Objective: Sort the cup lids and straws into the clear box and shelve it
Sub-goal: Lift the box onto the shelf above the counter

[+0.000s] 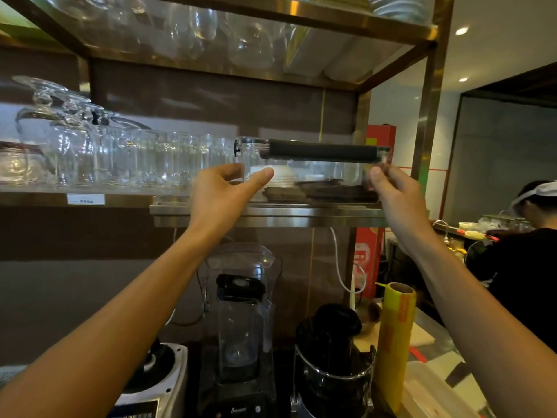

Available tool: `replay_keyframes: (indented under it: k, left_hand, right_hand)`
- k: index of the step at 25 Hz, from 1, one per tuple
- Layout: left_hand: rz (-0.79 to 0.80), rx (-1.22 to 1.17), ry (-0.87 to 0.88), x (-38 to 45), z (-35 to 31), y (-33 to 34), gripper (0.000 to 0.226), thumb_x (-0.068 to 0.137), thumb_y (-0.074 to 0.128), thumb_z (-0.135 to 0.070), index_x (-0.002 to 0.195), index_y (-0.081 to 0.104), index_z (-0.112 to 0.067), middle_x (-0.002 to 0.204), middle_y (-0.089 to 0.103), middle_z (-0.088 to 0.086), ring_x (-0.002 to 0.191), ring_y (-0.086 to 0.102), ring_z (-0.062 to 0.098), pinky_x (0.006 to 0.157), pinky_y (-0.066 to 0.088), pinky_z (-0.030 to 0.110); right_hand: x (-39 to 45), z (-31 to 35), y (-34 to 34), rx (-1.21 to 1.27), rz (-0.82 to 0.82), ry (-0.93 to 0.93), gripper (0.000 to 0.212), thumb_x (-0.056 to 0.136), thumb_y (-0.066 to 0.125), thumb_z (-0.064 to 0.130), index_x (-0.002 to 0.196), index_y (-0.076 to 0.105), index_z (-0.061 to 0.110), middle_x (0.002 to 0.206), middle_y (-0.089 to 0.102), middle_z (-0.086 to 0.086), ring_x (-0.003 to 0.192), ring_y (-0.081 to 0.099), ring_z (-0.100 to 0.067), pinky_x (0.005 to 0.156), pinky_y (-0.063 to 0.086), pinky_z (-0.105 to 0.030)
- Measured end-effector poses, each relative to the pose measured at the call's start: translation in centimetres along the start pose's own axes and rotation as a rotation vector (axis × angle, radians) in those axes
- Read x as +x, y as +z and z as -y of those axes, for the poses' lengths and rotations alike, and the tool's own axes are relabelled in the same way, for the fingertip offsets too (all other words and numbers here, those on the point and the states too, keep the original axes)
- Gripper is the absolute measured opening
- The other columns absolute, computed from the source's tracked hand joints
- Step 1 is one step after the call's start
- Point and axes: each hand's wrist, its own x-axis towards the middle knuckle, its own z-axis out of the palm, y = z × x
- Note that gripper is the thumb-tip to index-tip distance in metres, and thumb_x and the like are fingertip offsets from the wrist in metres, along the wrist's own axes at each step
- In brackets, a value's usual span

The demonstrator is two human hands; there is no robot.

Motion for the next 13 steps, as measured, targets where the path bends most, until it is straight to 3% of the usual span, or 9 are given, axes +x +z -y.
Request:
replay_keyframes:
  k: [2,9,13]
  left_hand:
    - [0.02,0.026,-0.007,0.4,0.5,0.7,0.08,0.083,0.073,-0.056,0.143,0.056,-0.006,0.142,0.063,0.011,0.123,0.062,0.018,0.089,0.046,0.019]
    - [0.04,0.106,-0.028,1.8,1.6,2.8,0.079,0.089,0.069,-0.055,0.148,0.051,-0.006,0.148,0.057,0.011,0.128,0.058,0.019,0.097,0.045,0.027]
    - [0.091,0.142,-0.056,2.8,2.1,3.5,0.072,0.094,0.068,-0.046,0.15,0.047,-0.007,0.152,0.054,0.011,0.134,0.055,0.024,0.1,0.041,0.029]
  right_hand:
    - [0.8,-1.1,0.0,0.01,0.002,0.005,0.025,0.107,0.047,0.044,0.108,0.069,0.032,0.114,0.071,-0.001,0.109,0.065,-0.016,0.1,0.053,-0.047]
    - [2.9,-3.6,0.1,0.04,0.067,0.045,0.023,0.105,0.051,0.037,0.118,0.068,0.029,0.121,0.069,0.002,0.114,0.062,-0.013,0.098,0.047,-0.037]
    - [4.3,-3.9,0.2,0.06,0.103,0.067,0.022,0.104,0.054,0.03,0.122,0.066,0.022,0.114,0.069,0.003,0.104,0.064,-0.008,0.083,0.045,-0.026]
